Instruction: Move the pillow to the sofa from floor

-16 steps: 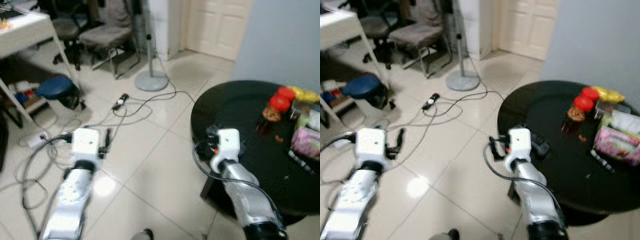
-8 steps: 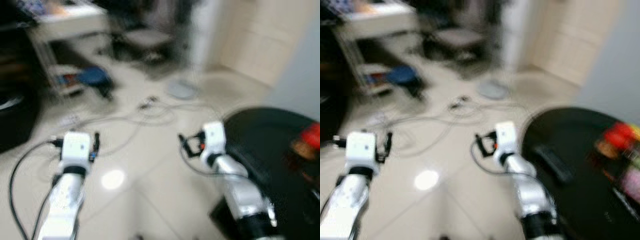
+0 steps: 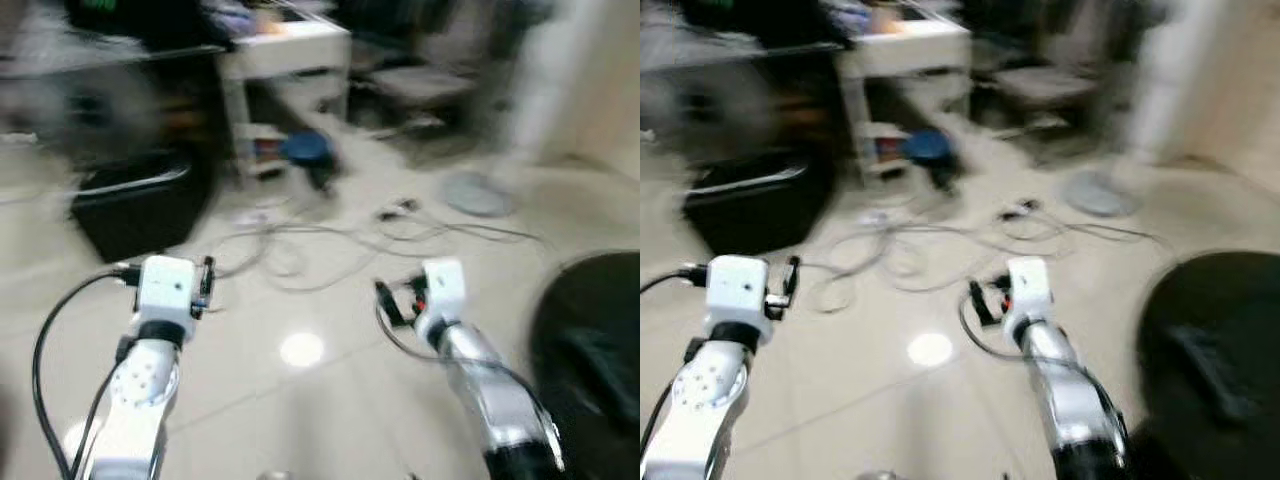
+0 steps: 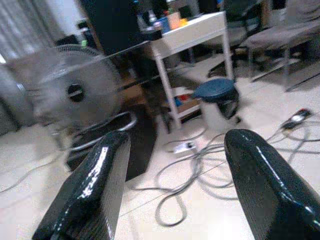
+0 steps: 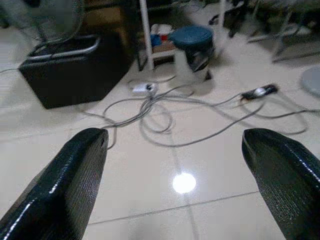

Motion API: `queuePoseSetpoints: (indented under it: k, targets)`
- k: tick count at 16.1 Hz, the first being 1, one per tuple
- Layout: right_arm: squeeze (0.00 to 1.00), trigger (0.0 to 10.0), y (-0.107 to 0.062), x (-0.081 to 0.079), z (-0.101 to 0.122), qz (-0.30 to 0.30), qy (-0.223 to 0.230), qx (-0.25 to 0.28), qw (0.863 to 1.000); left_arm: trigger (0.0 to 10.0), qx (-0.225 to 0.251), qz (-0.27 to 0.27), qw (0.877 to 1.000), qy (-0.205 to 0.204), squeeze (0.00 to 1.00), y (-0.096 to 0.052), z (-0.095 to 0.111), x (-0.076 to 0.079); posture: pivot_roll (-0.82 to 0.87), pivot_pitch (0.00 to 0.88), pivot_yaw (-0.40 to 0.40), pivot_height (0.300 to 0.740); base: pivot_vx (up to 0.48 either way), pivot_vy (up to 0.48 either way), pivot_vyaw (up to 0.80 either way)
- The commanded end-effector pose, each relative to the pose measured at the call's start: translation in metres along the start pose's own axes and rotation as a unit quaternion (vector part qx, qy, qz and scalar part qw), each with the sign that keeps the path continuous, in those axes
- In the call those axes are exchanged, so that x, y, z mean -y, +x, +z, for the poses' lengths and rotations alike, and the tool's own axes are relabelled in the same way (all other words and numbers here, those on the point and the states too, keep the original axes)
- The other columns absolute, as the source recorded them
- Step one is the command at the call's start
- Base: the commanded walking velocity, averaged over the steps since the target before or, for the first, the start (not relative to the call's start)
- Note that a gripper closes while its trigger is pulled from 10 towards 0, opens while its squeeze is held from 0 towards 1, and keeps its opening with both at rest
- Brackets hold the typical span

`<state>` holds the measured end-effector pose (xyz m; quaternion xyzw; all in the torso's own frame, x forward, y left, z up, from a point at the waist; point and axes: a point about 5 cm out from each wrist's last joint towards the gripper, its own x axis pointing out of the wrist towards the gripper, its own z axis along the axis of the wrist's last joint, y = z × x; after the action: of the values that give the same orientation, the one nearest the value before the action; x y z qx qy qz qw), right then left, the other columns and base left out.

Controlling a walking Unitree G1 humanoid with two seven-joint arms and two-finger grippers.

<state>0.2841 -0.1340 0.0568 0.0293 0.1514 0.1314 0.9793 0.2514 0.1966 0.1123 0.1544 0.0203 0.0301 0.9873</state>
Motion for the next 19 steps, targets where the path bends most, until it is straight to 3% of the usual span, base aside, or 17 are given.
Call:
queuePoseSetpoints:
  k: [1,3,6,11,19]
  targets:
    - [0.0,10.0,0.001,-0.001,0.008,-0.003,0.003,0.012,1.0,10.0,0.0,-0.015,1.0,0.004,0.0,0.006,0.002,0.002,0.07,0.0,0.037,0.74,0.0,0.0,0.8]
    - [0.0,10.0,-0.001,-0.003,0.006,0.02,-0.04,-0.005,0.999,10.0,0.001,-0.019,1.0,0.004,0.0,0.007,0.003,0.002,0.06,0.0,0.052,0.74,0.0,0.0,0.8]
    - [0.0,10.0,-0.004,-0.002,0.006,0.028,-0.021,-0.003,0.999,10.0,-0.005,-0.026,1.0,0.002,0.0,0.006,0.001,0.002,0.05,0.0,0.053,0.74,0.0,0.0,0.8]
    - [0.0,10.0,-0.004,-0.003,0.013,0.034,-0.029,0.009,0.999,10.0,-0.023,-0.014,1.0,-0.004,0.0,0.001,-0.007,0.0,0.06,0.0,0.028,0.74,0.0,0.0,0.8]
    - [0.0,10.0,-0.004,-0.003,0.012,0.042,-0.029,0.011,0.999,10.0,-0.021,-0.017,1.0,0.008,0.0,-0.003,-0.007,-0.001,0.08,0.0,0.019,0.74,0.0,0.33,0.8]
